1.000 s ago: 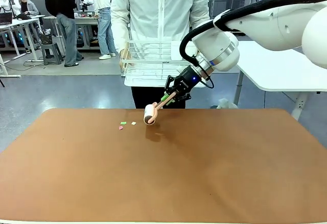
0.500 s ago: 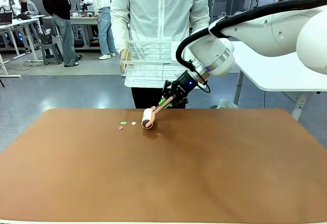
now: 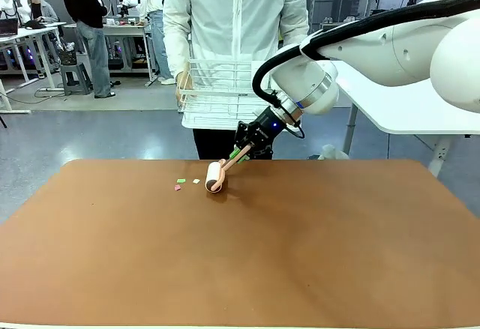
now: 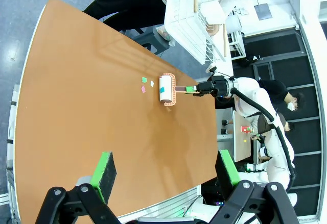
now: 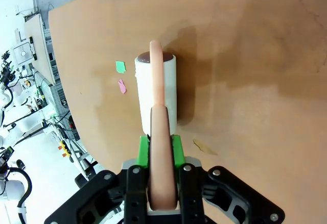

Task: Clean the table.
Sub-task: Clean the table with the Lint Roller when the human lifts the Dish drying rack.

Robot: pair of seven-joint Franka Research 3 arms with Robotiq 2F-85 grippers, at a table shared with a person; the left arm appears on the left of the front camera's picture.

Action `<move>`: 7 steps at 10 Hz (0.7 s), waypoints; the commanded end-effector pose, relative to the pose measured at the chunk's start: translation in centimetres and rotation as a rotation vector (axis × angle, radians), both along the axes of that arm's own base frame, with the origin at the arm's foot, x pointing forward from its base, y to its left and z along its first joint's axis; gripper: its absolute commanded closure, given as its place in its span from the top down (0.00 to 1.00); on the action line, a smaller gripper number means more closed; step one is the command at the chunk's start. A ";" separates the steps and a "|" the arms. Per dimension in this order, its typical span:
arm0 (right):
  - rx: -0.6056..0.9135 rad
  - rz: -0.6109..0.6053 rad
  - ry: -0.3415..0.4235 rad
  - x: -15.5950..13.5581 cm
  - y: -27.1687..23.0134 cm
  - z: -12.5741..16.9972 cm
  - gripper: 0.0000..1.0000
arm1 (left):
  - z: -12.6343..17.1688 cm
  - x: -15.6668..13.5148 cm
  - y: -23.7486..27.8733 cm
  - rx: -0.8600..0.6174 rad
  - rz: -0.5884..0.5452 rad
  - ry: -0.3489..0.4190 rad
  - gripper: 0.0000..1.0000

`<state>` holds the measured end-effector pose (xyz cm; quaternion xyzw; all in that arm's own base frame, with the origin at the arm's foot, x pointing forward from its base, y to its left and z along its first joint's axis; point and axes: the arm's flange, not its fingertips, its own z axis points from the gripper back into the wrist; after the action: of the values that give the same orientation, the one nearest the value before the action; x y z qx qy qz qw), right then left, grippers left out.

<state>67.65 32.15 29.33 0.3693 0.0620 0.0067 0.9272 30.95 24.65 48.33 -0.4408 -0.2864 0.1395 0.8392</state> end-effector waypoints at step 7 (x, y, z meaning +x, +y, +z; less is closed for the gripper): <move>-0.062 0.102 0.028 -0.2 12.8 -0.3 0.21 | 0.1 -0.2 0.2 -0.007 -0.011 -0.023 1.00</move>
<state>66.46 42.61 29.68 0.3597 0.0595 0.0283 0.9307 30.96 24.64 48.33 -0.4409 -0.2863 0.1393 0.8392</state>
